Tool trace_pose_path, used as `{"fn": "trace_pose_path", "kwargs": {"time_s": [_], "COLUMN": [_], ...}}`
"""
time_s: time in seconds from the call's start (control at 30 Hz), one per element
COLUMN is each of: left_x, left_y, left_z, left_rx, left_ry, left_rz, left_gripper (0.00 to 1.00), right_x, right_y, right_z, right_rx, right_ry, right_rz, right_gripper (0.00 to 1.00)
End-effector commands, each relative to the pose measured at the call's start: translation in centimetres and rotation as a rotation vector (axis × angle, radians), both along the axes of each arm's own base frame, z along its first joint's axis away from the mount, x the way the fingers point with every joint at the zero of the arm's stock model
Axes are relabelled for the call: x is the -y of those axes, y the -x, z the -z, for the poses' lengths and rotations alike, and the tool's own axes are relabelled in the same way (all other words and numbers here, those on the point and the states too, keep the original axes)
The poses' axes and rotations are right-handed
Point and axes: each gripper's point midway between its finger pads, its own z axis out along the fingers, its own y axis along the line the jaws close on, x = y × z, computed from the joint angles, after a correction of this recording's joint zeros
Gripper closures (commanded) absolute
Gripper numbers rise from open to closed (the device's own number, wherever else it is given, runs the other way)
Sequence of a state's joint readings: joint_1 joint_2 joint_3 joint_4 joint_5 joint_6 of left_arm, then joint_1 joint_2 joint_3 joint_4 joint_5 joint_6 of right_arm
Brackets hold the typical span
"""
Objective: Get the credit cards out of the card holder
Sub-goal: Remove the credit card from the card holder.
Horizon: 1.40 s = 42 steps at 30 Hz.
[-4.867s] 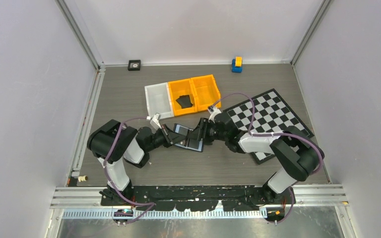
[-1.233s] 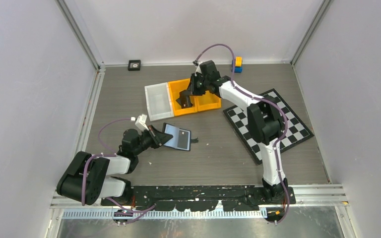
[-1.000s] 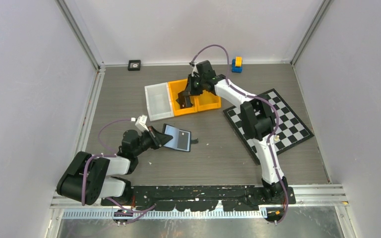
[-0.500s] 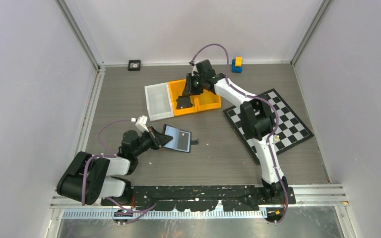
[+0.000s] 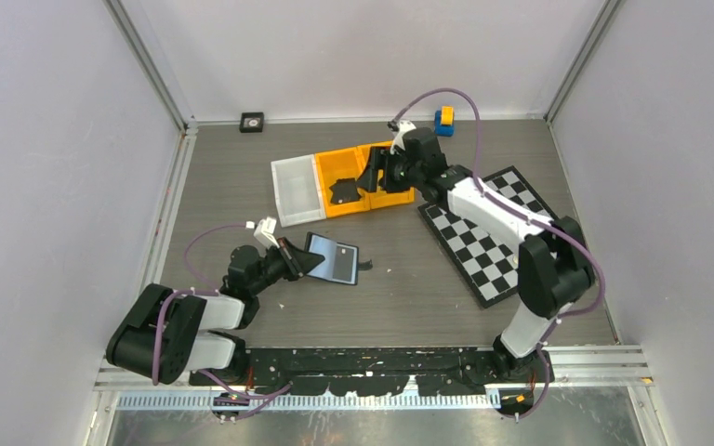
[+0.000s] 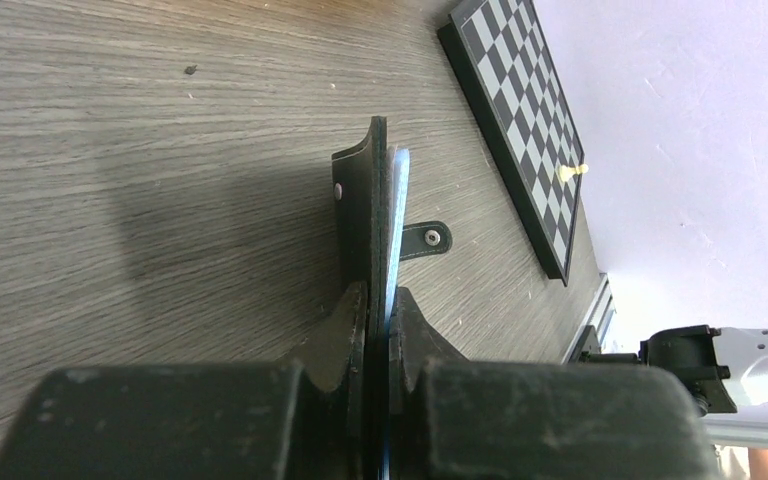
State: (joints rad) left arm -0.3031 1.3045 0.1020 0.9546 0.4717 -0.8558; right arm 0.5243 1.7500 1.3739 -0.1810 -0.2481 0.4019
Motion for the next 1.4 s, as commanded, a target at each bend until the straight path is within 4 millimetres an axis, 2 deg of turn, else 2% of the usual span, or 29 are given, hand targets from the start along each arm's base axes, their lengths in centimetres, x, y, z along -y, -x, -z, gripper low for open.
{"fn": "trace_pose_path", "kwargs": {"time_s": [0.0, 0.03, 0.1, 0.17, 0.2, 0.27, 0.33, 0.43, 0.57, 0.67, 0.8, 0.93, 1.07, 1.23, 1.37], "left_x": [0.2, 0.2, 0.2, 0.3, 0.4, 0.5, 0.6, 0.1, -0.5, -0.2, 0.4, 1.7, 2.6, 3.4, 4.3], "left_y": [-0.4, -0.4, -0.4, -0.5, -0.8, -1.5, -2.3, -3.3, -4.1, -3.5, -2.5, -1.7, -1.3, -1.5, -1.2], "left_z": [-1.7, -1.8, -2.0, -2.4, -2.8, -3.8, -4.9, -5.9, -6.3, -5.5, -5.0, -5.8, -6.2, -6.0, -5.5], "left_rx": [0.088, 0.092, 0.090, 0.084, 0.083, 0.086, 0.089, 0.103, 0.111, 0.123, 0.133, 0.139, 0.147, 0.143, 0.141], "left_ry": [0.028, 0.030, 0.039, 0.057, 0.071, 0.101, 0.135, 0.156, 0.148, 0.118, 0.127, 0.161, 0.167, 0.144, 0.117], "left_rz": [-0.017, -0.020, -0.025, -0.034, -0.044, -0.065, -0.091, -0.146, -0.201, -0.179, -0.122, -0.046, -0.009, -0.004, 0.008], "left_gripper": [1.00, 1.00, 1.00, 1.00, 1.00, 1.00, 1.00, 1.00, 1.00, 1.00, 1.00, 1.00, 1.00, 1.00, 1.00], "right_x": [1.4, 1.9, 2.5, 2.2, 2.3, 1.7, 1.5, 1.4, 1.3, 1.6, 1.8, 3.3, 3.9, 2.8, 1.1], "right_y": [0.4, 0.7, 1.5, 2.1, 2.7, 3.4, 3.9, 4.0, 5.4, 6.6, 8.8, 9.1, 9.1, 9.0, 8.8], "right_z": [-1.8, -1.3, -0.6, -1.4, -1.2, -2.2, -2.1, -0.6, 1.5, 3.9, 5.4, 4.7, 3.9, 4.2, 5.6], "right_rx": [0.087, 0.079, 0.050, 0.057, 0.043, 0.052, 0.054, 0.071, 0.079, 0.002, -0.006, 0.019, 0.049, 0.041, -0.007], "right_ry": [-0.073, -0.072, -0.078, -0.140, -0.169, -0.257, -0.274, -0.281, -0.275, -0.178, -0.145, -0.095, -0.072, -0.065, -0.012], "right_rz": [0.104, 0.125, 0.155, 0.158, 0.162, 0.144, 0.126, 0.118, 0.082, 0.081, 0.054, 0.102, 0.152, 0.124, 0.061], "right_gripper": [0.24, 0.19, 0.16, 0.09, 0.08, 0.08, 0.08, 0.08, 0.08, 0.20, 0.21, 0.21, 0.21, 0.21, 0.27]}}
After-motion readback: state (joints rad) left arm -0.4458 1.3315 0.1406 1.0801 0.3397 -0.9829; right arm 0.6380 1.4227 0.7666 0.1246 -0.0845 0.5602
